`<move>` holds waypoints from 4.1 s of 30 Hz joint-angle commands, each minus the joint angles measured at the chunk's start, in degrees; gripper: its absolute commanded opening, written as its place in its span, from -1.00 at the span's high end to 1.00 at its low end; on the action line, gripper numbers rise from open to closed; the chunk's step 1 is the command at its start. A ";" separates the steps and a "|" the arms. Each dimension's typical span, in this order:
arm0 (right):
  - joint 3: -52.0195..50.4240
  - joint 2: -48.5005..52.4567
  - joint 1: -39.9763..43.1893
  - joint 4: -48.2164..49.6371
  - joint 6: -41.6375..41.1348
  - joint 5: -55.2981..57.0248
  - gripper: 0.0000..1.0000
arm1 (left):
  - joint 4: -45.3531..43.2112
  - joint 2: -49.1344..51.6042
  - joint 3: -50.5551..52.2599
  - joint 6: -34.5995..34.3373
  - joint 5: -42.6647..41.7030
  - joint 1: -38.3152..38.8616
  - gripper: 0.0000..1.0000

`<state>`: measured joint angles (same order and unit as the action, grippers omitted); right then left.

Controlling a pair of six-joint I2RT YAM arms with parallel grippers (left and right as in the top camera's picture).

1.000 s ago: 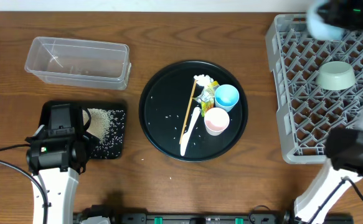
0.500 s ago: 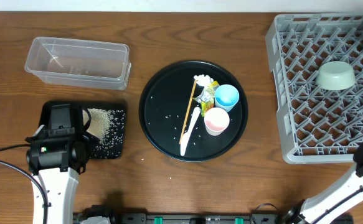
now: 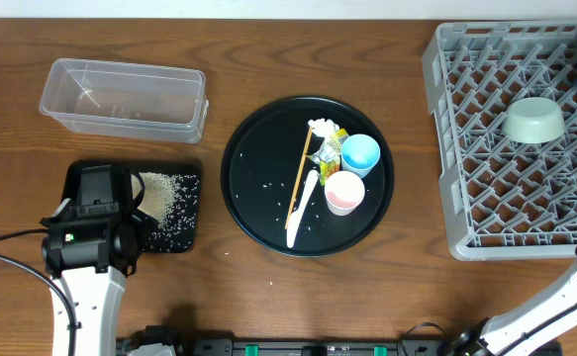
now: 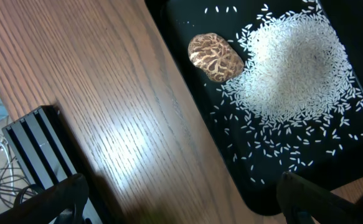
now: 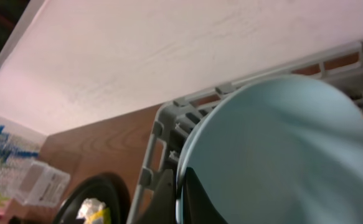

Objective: Sort waste into correct bins and load items into the dishwasher rack
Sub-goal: 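Lift the blue bowl and carry it to the rack's far right corner, then lower the blue bowl into the rack and release it with the right gripper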

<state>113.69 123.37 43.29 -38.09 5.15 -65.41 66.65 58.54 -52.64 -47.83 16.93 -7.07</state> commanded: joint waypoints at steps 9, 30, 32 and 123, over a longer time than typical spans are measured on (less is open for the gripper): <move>-6.12 0.50 0.68 9.25 -5.57 -2.45 0.98 | 0.17 -0.20 -0.79 -0.31 1.18 -0.26 -0.95; -12.20 0.50 1.46 19.45 -16.35 3.02 0.98 | 0.17 -0.20 -0.79 -0.31 1.18 -0.26 -0.95; -12.20 0.50 2.08 19.50 -16.24 3.30 0.98 | 0.17 -0.20 -0.79 -0.31 1.18 -0.26 -0.96; -12.24 8.00 10.38 26.62 -46.21 -5.90 0.86 | 0.17 -0.20 -0.79 -0.31 1.18 -0.26 -0.95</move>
<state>101.56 131.17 51.94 -9.54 -45.58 -73.97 66.65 58.54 -52.66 -47.83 16.93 -7.07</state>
